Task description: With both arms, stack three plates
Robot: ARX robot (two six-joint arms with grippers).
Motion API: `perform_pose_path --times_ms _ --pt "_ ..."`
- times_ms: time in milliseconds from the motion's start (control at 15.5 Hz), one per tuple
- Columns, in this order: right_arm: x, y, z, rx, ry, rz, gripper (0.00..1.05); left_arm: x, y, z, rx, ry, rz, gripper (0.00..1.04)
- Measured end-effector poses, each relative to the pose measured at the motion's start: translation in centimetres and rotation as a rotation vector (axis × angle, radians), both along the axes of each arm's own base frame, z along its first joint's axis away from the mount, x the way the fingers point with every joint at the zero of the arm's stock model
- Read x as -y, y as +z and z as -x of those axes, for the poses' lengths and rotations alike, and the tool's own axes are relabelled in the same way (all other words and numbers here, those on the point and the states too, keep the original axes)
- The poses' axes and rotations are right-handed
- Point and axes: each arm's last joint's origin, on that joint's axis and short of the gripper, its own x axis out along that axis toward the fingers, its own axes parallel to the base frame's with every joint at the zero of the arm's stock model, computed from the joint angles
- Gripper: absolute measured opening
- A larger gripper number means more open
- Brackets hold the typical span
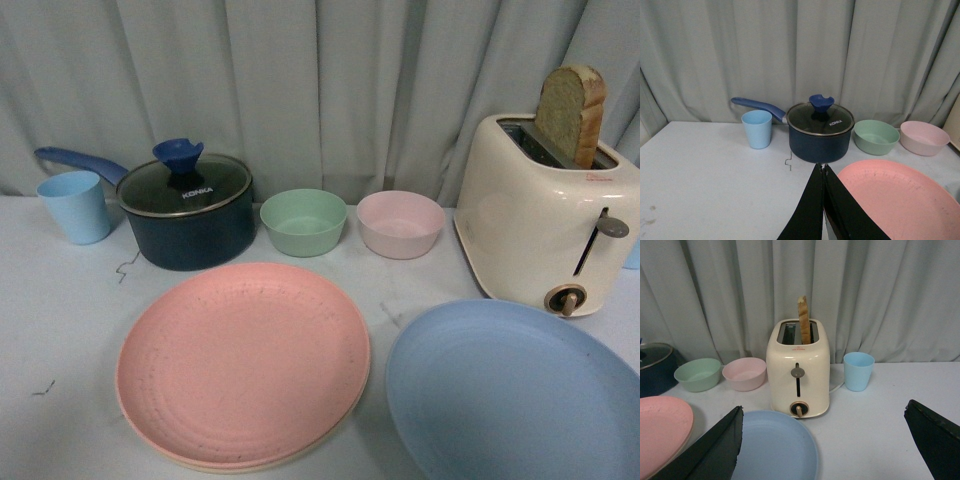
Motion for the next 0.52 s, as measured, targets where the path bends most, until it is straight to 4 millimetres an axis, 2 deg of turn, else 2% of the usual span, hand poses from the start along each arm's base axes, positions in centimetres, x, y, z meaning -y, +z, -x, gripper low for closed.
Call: perform_pose_path --times_ms 129,194,258,452,516 --pt "0.0 0.0 0.0 0.000 0.000 0.000 0.98 0.0 -0.1 0.1 -0.008 0.000 0.000 0.02" --pt "0.0 0.0 0.0 0.000 0.000 0.000 0.98 0.0 -0.7 0.8 -0.056 -0.003 -0.001 0.02" --pt "0.0 0.0 0.0 0.000 0.000 0.000 0.98 0.0 -0.1 1.1 0.008 0.000 -0.001 0.02" --pt "0.0 0.0 0.0 -0.001 0.000 0.000 0.98 0.0 -0.3 1.1 -0.007 0.000 -0.001 0.02" --pt "0.0 0.0 0.0 0.000 0.000 0.000 0.98 0.0 -0.3 1.1 -0.012 0.000 -0.001 0.12"
